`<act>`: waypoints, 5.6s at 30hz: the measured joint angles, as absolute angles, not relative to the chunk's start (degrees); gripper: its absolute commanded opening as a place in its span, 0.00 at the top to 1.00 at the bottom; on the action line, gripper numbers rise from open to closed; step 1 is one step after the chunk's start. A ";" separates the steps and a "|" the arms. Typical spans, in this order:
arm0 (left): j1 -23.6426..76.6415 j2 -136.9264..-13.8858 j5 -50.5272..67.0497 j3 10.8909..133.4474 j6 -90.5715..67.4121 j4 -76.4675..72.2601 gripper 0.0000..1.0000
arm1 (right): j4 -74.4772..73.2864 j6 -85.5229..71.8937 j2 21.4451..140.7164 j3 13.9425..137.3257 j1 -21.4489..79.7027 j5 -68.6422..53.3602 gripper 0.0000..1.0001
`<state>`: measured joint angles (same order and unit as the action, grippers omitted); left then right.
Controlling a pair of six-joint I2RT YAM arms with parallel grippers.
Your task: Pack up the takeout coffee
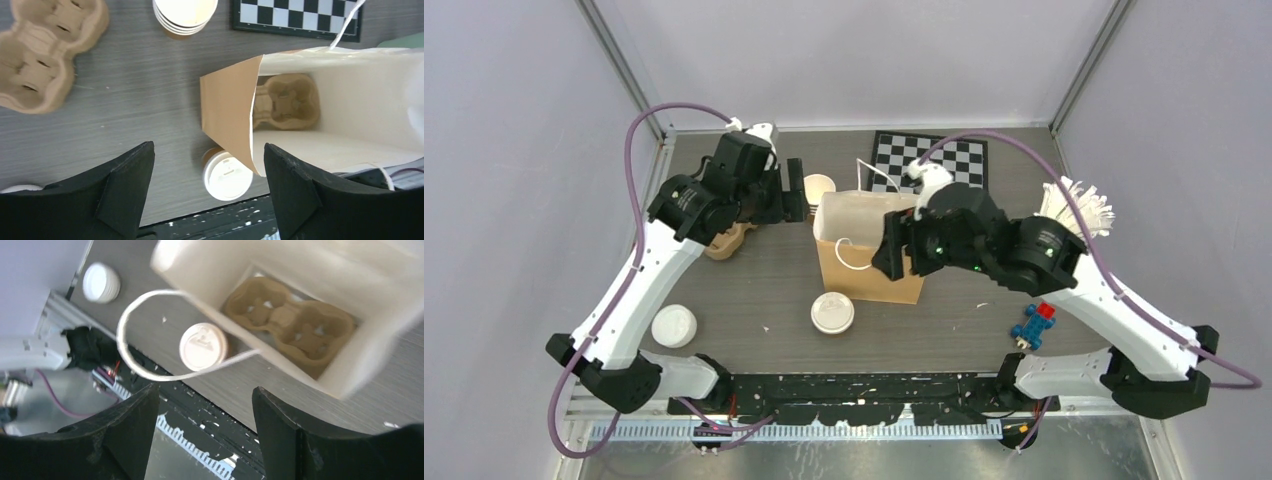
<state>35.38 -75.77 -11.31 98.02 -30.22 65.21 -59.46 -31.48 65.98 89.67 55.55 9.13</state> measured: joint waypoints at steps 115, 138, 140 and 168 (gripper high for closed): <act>16.99 -70.39 16.23 84.27 -36.88 47.24 0.34 | -54.48 -18.85 75.29 93.60 68.75 16.14 0.23; 26.26 -79.57 25.23 86.41 -41.67 49.76 0.41 | -48.05 -16.62 77.41 89.01 68.60 11.25 0.24; 26.81 -80.16 24.16 88.38 -40.36 51.83 0.44 | -47.97 -16.82 77.23 88.90 68.60 11.20 0.24; 29.26 -73.78 21.45 81.17 -43.83 45.74 1.00 | -46.76 -27.51 72.23 85.49 68.51 -7.01 0.24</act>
<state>29.26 -73.78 21.45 81.17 -43.83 45.74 -46.76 -27.51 72.23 85.49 68.51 -7.01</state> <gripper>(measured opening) 0.007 0.808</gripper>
